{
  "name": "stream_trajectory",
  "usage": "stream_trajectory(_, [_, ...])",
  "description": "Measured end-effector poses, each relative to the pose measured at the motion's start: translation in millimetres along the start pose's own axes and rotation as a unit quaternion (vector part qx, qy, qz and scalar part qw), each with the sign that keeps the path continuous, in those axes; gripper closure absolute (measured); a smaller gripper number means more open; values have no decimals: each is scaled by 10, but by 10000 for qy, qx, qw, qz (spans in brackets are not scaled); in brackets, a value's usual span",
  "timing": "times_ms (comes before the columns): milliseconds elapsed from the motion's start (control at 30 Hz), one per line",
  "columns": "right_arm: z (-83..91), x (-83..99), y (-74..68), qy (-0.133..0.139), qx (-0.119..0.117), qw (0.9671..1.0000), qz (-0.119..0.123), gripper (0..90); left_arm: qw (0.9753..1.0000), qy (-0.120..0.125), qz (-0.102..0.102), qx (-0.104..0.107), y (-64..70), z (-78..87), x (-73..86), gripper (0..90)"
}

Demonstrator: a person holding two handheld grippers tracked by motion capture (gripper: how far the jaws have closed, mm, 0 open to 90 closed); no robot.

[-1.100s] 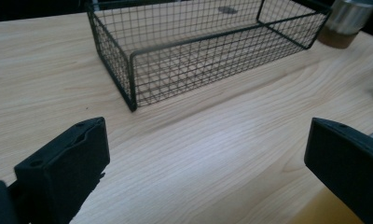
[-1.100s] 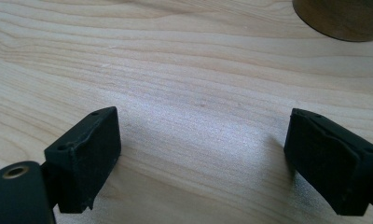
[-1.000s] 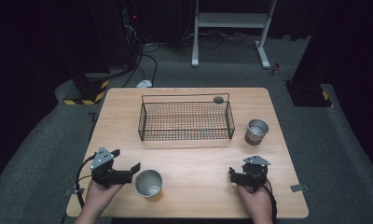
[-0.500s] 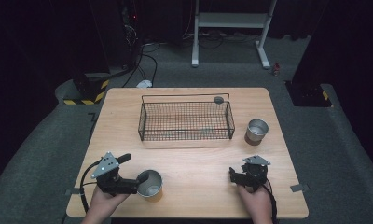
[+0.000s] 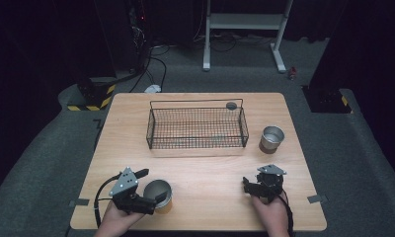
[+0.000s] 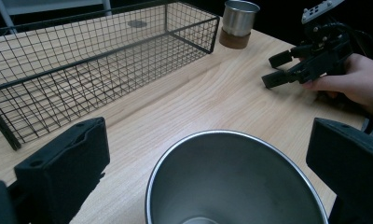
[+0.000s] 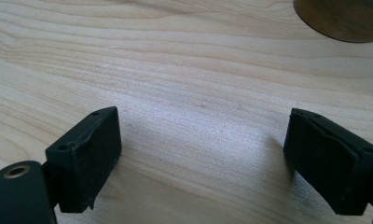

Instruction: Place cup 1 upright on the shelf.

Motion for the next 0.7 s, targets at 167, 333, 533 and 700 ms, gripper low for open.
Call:
stream_trajectory(167, [-1, 0, 2, 4, -2, 10000, 13, 109, 10000, -71, -55, 8, 10, -18, 21, 0])
stream_trajectory(333, [0, 0, 0, -1, -2, 10000, -2, 109, 9998, -76, -106, 125, 50, -22, 44, 0])
stream_trajectory(533, [0, 0, 0, -1, -3, 10000, -1, 109, 9995, -117, -80, 266, 99, -21, 90, 0])
stream_trajectory(700, [0, 0, 2, 6, -8, 10000, 21, 109, 9996, -125, -103, 222, 133, -21, 113, 0])
Point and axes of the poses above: each handheld gripper's, and its own axes: z roughly backward along the jaws, x roughly out of its underside, y roughly to its right, the point moved 2 cm from there along -z, roughly forward along the jaws, and after that the axes turned 7 degrees about x, right-handed, at the moved point
